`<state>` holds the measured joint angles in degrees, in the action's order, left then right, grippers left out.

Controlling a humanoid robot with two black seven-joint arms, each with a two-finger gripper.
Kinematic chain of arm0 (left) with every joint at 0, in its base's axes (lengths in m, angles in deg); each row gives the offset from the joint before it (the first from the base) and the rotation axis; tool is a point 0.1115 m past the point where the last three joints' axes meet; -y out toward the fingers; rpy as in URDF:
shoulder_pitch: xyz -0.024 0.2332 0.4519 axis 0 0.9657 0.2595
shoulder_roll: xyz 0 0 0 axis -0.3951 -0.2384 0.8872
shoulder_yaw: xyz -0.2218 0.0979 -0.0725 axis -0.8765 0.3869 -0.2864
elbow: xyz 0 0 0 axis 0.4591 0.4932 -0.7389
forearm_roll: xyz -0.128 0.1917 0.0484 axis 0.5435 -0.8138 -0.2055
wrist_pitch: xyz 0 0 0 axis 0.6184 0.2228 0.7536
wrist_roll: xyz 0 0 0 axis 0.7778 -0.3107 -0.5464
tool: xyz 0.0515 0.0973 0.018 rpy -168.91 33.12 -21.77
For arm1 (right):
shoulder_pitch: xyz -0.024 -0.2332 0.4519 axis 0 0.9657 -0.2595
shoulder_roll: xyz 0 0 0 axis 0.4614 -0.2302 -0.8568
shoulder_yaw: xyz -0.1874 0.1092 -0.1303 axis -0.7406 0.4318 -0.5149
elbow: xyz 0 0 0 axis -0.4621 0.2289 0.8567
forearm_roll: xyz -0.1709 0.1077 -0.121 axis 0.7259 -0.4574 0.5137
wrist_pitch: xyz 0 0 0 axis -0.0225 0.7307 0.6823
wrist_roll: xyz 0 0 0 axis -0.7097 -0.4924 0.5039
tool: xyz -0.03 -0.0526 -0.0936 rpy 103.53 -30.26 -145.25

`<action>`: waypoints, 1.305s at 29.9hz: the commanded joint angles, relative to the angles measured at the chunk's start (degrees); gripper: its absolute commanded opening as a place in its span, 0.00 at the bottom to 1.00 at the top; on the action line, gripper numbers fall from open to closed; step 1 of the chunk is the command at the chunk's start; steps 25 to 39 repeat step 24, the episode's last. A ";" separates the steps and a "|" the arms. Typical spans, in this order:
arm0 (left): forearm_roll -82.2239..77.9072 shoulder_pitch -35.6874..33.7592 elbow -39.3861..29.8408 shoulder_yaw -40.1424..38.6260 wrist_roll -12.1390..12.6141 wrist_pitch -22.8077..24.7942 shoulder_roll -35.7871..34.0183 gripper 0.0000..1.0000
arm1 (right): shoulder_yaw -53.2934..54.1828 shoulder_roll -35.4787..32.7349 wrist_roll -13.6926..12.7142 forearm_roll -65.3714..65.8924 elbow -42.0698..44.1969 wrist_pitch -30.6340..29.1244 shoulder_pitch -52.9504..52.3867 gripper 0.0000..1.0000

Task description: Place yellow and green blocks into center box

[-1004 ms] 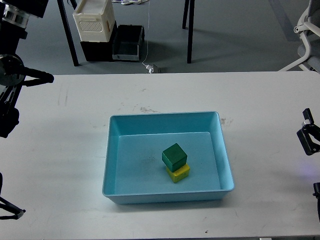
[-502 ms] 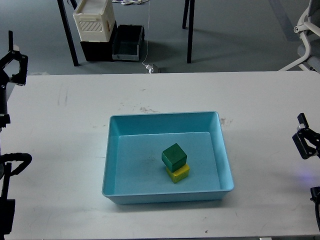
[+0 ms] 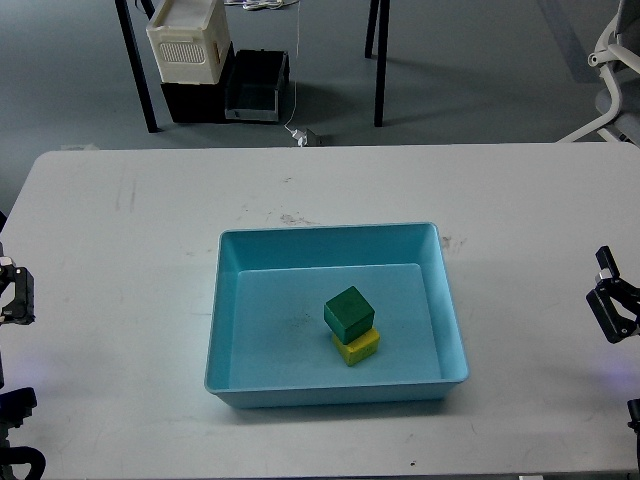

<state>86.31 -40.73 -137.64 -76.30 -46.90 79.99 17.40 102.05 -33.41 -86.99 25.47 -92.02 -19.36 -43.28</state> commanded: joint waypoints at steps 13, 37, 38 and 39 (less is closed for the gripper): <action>-0.07 2.74 -0.18 9.54 0.11 0.00 0.02 1.00 | -4.67 0.00 0.01 2.64 -4.29 -0.21 5.11 1.00; 0.02 2.48 -0.27 9.45 0.11 0.00 0.02 1.00 | -4.23 0.00 0.27 2.73 -4.02 -0.04 5.02 1.00; 0.02 2.48 -0.27 9.45 0.11 0.00 0.02 1.00 | -4.23 0.00 0.27 2.73 -4.02 -0.04 5.02 1.00; 0.02 2.48 -0.27 9.45 0.11 0.00 0.02 1.00 | -4.23 0.00 0.27 2.73 -4.02 -0.04 5.02 1.00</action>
